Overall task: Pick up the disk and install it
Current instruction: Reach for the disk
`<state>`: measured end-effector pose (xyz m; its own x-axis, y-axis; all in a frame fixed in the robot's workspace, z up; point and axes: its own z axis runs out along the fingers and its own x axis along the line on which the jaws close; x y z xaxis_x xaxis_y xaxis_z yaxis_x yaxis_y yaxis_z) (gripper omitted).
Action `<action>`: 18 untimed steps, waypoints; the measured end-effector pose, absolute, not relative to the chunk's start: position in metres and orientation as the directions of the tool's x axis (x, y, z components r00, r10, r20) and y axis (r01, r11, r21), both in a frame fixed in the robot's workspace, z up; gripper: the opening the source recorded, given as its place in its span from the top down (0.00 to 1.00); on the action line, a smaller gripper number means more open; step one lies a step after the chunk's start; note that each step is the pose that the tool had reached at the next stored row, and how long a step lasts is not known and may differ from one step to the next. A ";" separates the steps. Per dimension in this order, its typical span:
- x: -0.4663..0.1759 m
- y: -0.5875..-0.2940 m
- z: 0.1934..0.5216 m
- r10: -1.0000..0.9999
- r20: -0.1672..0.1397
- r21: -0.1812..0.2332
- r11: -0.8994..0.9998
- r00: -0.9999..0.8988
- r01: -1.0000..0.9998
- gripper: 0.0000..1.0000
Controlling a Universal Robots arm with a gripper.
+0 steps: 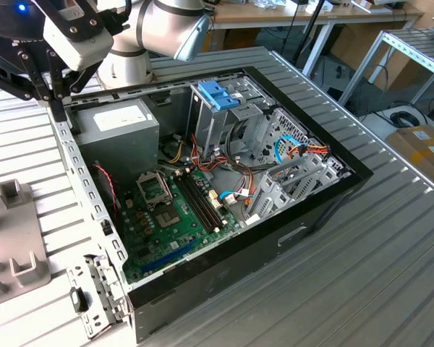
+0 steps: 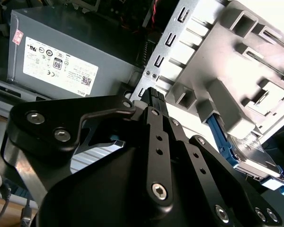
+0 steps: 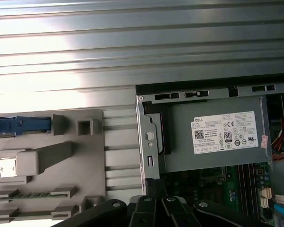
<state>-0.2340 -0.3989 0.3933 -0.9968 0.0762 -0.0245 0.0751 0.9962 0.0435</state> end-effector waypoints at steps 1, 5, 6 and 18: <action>-0.234 -0.399 0.393 0.076 -0.025 0.044 0.996 -0.997 0.075 0.89; -0.236 -0.399 0.393 0.076 -0.025 0.044 0.996 -0.997 0.075 0.89; -0.236 -0.399 0.393 0.076 -0.025 0.044 0.996 -0.997 0.075 0.89; -0.242 -0.399 0.393 0.076 -0.025 0.043 0.996 -0.997 0.075 0.89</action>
<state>-0.2425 -0.3989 0.3933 -0.9968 0.0762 -0.0246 0.0751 0.9962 0.0431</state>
